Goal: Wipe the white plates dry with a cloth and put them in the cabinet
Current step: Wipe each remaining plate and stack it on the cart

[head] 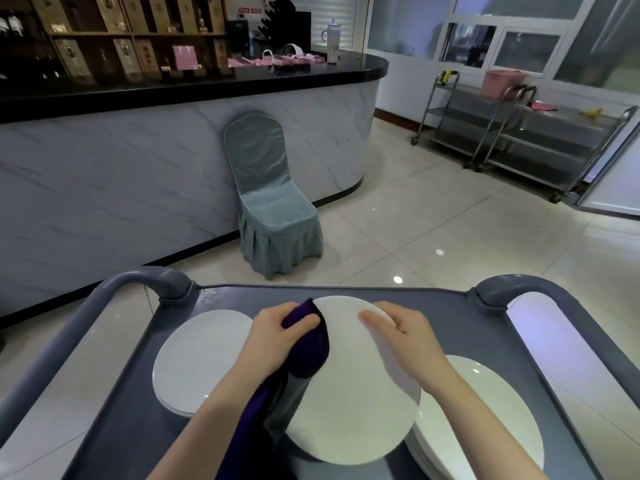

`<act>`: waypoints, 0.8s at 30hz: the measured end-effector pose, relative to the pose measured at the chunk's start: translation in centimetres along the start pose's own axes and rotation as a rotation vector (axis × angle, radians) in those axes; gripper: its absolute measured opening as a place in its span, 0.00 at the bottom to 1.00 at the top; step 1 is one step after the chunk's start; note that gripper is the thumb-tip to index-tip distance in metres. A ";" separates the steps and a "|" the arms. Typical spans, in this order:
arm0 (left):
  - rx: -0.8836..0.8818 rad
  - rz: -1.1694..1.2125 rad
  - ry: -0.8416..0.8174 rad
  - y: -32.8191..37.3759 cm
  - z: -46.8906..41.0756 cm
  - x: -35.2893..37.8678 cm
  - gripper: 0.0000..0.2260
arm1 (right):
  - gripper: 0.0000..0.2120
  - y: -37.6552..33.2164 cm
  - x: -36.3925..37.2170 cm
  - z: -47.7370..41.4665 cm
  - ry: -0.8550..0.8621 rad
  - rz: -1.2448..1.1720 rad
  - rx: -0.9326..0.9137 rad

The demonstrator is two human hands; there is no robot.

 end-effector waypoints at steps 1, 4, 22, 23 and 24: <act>0.007 0.020 -0.003 0.0 0.1 0.1 0.07 | 0.09 -0.2 -0.3 -0.1 0.011 -0.008 -0.005; -0.065 0.218 0.161 -1.3 1.3 -0.1 0.06 | 0.10 0.1 -2.0 -0.1 0.198 -0.179 0.012; -0.102 0.365 0.339 -1.2 1.0 -0.1 0.06 | 0.15 0.4 -2.3 -0.4 0.320 -0.312 0.052; -0.170 0.503 0.441 -1.6 1.6 0.8 0.06 | 0.18 0.5 -2.0 0.0 0.431 -0.461 0.079; -0.234 0.623 0.534 -1.8 2.3 1.8 0.06 | 0.19 0.8 -1.2 0.5 0.546 -0.579 0.104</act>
Point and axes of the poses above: each hand's wrist, its own z-axis away from the middle knuckle, its own x-axis out of the palm, y = z × x, the point moved 7 cm from there along -z, towards the middle knuckle, and after that the axes turned 5 degrees about x, right-handed, at the moved point
